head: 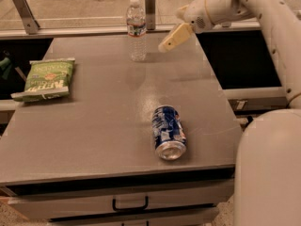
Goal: Knock water bottle over
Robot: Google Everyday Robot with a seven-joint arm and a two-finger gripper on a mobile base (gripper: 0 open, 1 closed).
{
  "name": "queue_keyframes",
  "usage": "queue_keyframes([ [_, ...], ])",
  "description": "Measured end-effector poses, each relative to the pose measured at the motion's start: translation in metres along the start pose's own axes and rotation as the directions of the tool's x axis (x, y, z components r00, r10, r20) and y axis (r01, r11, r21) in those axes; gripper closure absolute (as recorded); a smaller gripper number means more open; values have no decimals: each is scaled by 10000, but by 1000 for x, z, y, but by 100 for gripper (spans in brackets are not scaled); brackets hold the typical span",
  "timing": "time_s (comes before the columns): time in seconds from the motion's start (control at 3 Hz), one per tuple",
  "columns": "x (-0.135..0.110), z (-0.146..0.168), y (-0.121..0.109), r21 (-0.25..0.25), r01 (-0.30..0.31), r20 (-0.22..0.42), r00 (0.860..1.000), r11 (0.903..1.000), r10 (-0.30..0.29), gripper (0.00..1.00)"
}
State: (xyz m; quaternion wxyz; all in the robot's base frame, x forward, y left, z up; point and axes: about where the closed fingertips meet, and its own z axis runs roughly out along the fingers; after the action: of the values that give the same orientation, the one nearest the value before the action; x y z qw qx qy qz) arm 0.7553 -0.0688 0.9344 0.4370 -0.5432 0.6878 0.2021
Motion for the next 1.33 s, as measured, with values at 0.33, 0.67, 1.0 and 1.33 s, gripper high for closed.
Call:
queue_keyframes([
  [0.33,-9,27,-2,-310,-1103,862,9899,9934,1126,0],
  [0.67,-19,46,8,-935,-1633,1513,9727,9821,1762,0],
  [1.0,-35,63,22,-1620,-1503,2121,9599,9753,1832,0],
  [1.33,-53,75,39,-2365,-980,2686,9496,9667,1619,0],
])
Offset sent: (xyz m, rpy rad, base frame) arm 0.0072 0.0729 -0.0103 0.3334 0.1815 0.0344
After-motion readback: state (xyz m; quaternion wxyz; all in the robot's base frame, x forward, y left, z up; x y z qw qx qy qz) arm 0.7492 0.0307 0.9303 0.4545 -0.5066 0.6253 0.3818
